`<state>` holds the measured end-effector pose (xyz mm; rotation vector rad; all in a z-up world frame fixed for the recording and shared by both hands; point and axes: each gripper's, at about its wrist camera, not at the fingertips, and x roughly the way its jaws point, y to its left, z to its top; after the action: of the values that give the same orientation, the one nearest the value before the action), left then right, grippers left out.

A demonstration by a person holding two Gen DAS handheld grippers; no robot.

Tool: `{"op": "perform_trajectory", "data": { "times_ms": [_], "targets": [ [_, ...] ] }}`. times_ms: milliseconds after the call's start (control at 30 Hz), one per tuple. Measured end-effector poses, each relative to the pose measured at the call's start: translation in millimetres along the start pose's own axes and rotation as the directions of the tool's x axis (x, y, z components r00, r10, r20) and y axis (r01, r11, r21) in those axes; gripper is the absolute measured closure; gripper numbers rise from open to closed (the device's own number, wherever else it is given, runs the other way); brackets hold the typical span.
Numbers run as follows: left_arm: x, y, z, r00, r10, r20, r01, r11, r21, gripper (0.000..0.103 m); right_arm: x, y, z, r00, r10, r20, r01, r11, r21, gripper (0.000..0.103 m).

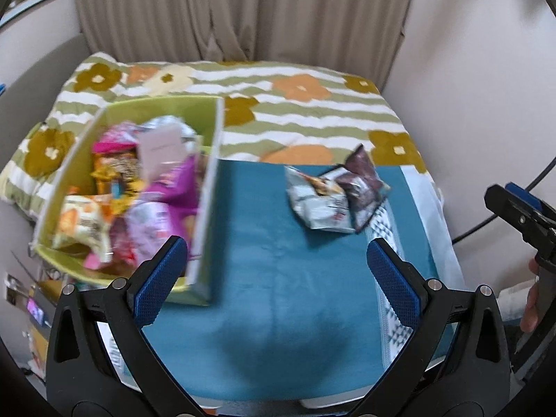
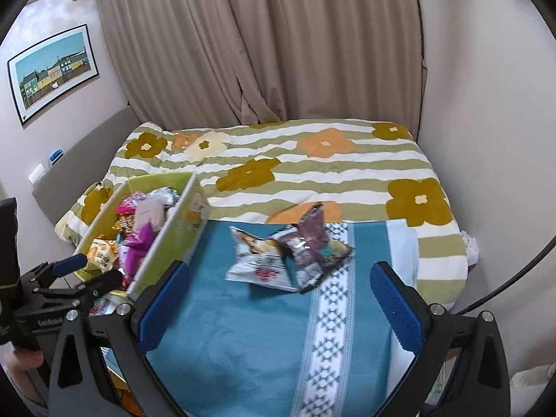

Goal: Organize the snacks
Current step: 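Move both tools back over the last two bags on the cloth, then grasp the grey-white bag with the left tool while the right tool grasps the brown bag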

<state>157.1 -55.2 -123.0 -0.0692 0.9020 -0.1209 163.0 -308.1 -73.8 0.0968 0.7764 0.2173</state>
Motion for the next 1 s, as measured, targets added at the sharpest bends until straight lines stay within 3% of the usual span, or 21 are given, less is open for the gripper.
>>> {"op": "perform_trajectory", "data": {
  "times_ms": [267,533,733,933,967,1000],
  "targets": [
    [90,-37,26,0.995,-0.051,-0.082,0.049,0.999,-0.018,0.001,44,-43,6,1.000,-0.005,-0.028,0.005,1.000,-0.008,0.000],
    [175,-47,43,0.980,-0.058,-0.191,0.047,0.997,-0.058,0.001,117,-60,11,0.992,0.022,-0.127,-0.034,0.995,-0.094,0.000],
    [222,-42,48,0.964,-0.035,-0.264,0.018,0.998,-0.067,0.001,178,-56,4,0.965,0.054,-0.258,-0.105,0.976,-0.189,0.000],
    [251,-36,46,0.938,-0.081,-0.338,0.051,0.994,-0.097,0.001,217,-51,0,0.940,0.054,-0.336,-0.150,0.952,-0.266,0.000],
    [256,-36,45,0.931,-0.089,-0.354,0.057,0.993,-0.101,0.006,221,-50,-1,0.938,0.052,-0.342,-0.153,0.949,-0.276,0.000],
    [260,-36,43,0.922,-0.109,-0.373,0.074,0.991,-0.108,0.020,225,-48,-2,0.935,0.051,-0.350,-0.159,0.944,-0.288,0.000]
  ]
}}
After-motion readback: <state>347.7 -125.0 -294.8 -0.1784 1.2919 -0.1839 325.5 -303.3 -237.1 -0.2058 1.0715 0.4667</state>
